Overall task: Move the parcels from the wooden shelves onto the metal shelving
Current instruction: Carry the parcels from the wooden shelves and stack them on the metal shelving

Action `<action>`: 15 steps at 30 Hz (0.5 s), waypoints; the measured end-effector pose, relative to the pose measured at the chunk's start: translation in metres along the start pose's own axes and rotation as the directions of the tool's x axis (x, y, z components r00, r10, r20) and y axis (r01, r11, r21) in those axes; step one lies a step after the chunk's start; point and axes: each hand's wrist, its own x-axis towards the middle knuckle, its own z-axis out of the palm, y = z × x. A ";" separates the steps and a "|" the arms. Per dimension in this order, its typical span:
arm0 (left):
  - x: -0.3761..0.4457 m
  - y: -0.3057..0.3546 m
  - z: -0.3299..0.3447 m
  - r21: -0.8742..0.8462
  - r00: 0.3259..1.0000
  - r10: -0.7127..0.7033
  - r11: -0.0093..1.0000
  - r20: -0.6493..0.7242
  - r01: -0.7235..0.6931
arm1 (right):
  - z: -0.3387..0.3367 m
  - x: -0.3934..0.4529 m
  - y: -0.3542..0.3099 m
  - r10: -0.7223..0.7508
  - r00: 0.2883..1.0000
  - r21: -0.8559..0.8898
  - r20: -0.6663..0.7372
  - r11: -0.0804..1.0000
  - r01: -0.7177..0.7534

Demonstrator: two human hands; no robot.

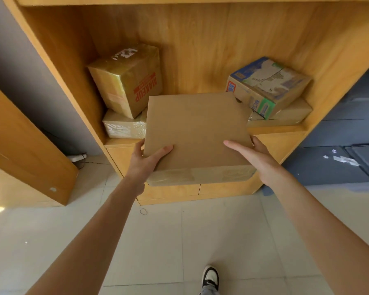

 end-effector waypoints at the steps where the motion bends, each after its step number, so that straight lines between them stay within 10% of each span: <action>1: -0.011 0.002 -0.008 -0.014 1.000 0.001 1.000 0.001 -0.001 | -0.001 -0.015 -0.002 0.007 1.000 0.042 0.015 0.999 -0.007; 11: -0.111 0.045 -0.063 -0.003 0.994 0.058 0.998 0.095 -0.058 | -0.010 -0.140 -0.049 -0.049 0.993 0.307 0.109 0.952 0.014; 15: -0.137 0.066 -0.065 0.256 0.942 0.333 0.907 0.047 -0.334 | -0.008 -0.169 -0.102 -0.082 0.994 0.219 0.072 0.974 0.065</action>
